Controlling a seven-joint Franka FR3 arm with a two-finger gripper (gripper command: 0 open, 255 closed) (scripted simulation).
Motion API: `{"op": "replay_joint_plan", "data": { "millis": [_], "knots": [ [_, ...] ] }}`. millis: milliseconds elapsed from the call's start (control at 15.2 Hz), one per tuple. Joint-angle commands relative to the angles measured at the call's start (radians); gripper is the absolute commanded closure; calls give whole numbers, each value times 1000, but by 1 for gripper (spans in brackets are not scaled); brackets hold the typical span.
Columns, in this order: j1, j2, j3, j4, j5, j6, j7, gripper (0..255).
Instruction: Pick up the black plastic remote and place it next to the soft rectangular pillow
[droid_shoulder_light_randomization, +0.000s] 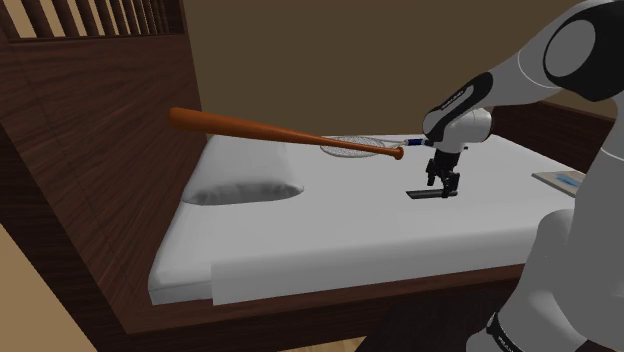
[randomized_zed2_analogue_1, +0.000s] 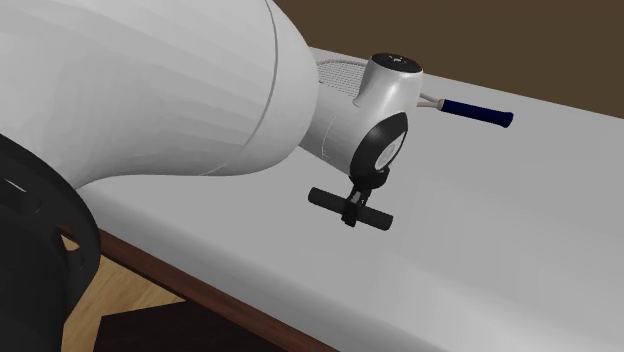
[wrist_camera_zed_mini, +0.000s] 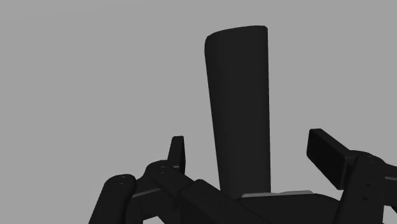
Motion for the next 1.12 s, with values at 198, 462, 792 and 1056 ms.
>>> {"op": "replay_joint_plan", "data": {
  "millis": [198, 462, 792, 1056],
  "knots": [
    [-1, 1, 0, 0, 2, 1, -1, 0],
    [0, 1, 0, 0, 2, 1, -1, 255],
    [1, -3, -1, -1, -3, 0, 3, 255],
    [14, -54, -13, 13, -63, -37, 45, 255]
  ]
}}
